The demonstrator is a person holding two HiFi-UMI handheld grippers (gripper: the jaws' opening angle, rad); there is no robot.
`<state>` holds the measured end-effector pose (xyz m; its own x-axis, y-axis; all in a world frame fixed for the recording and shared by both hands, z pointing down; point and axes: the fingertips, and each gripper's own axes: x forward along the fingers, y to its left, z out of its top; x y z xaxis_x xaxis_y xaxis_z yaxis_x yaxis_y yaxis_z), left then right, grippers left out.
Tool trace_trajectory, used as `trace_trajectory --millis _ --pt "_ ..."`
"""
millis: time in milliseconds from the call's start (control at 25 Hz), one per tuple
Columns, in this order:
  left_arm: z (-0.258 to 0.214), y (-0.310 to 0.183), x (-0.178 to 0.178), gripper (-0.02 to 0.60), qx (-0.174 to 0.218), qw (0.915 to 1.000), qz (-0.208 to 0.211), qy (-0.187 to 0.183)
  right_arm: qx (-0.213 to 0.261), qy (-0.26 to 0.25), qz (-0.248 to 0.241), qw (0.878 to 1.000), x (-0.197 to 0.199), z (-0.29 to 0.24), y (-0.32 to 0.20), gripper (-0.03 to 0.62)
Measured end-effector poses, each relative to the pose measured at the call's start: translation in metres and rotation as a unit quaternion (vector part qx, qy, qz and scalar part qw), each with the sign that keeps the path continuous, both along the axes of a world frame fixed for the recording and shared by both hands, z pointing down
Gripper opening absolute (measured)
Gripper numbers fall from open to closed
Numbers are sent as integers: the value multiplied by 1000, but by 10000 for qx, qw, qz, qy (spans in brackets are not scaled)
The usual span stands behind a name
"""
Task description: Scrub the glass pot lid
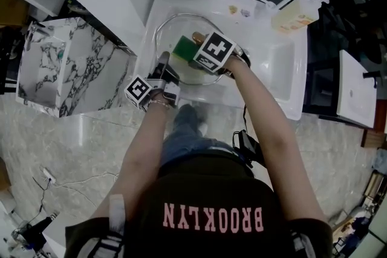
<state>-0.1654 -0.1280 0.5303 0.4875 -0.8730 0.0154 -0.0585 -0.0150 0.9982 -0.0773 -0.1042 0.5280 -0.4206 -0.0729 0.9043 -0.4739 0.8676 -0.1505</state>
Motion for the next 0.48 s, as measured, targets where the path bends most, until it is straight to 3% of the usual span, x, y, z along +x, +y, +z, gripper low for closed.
trace_trajectory --millis 480 --pt "0 1 1 18 -17 10000 17 -60 -279 121 -56 9995 61 24 28 273"
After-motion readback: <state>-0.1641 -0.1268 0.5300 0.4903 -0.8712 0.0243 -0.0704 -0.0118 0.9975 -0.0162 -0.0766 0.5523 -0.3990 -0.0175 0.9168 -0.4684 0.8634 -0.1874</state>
